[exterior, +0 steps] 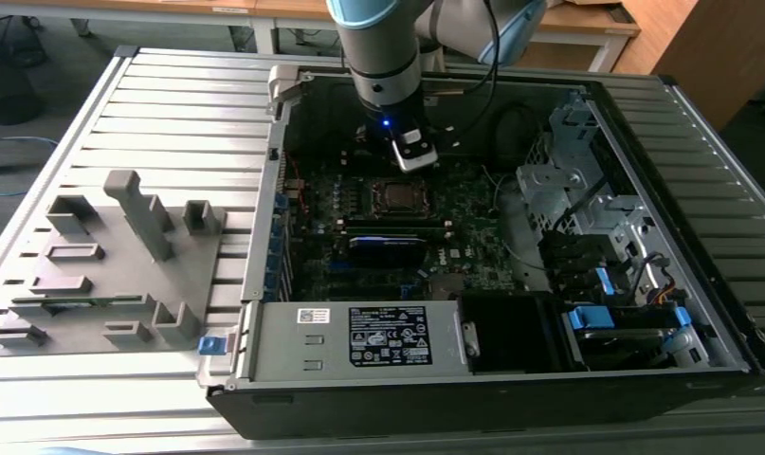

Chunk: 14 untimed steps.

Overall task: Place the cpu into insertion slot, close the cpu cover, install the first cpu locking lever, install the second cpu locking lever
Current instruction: 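Install the first cpu locking lever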

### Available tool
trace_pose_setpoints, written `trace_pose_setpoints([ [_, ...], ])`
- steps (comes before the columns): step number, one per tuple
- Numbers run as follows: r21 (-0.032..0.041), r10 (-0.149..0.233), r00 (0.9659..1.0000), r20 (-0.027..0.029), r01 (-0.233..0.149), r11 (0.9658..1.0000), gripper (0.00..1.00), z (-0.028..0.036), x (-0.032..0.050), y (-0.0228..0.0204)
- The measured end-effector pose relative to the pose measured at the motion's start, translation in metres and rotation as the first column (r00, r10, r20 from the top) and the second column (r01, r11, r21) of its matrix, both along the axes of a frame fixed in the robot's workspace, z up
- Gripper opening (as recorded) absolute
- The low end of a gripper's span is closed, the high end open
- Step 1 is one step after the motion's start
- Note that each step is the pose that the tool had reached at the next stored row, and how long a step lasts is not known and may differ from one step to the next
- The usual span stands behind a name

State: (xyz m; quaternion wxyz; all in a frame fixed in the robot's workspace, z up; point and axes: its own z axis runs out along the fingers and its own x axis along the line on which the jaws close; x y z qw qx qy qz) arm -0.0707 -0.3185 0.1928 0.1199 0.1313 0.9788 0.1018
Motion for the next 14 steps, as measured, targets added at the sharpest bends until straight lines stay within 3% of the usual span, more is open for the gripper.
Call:
trace_pose_setpoints([
  [9, 0.0009, 0.001, 1.0000, 0.0001, -0.001, 1.0000, 0.11, -0.0002, 0.0003, 0.0000],
  [14, 0.0003, 0.000, 1.0000, -0.0034, 0.000, 1.0000, 0.11, -0.0003, 0.0037, 0.0000],
])
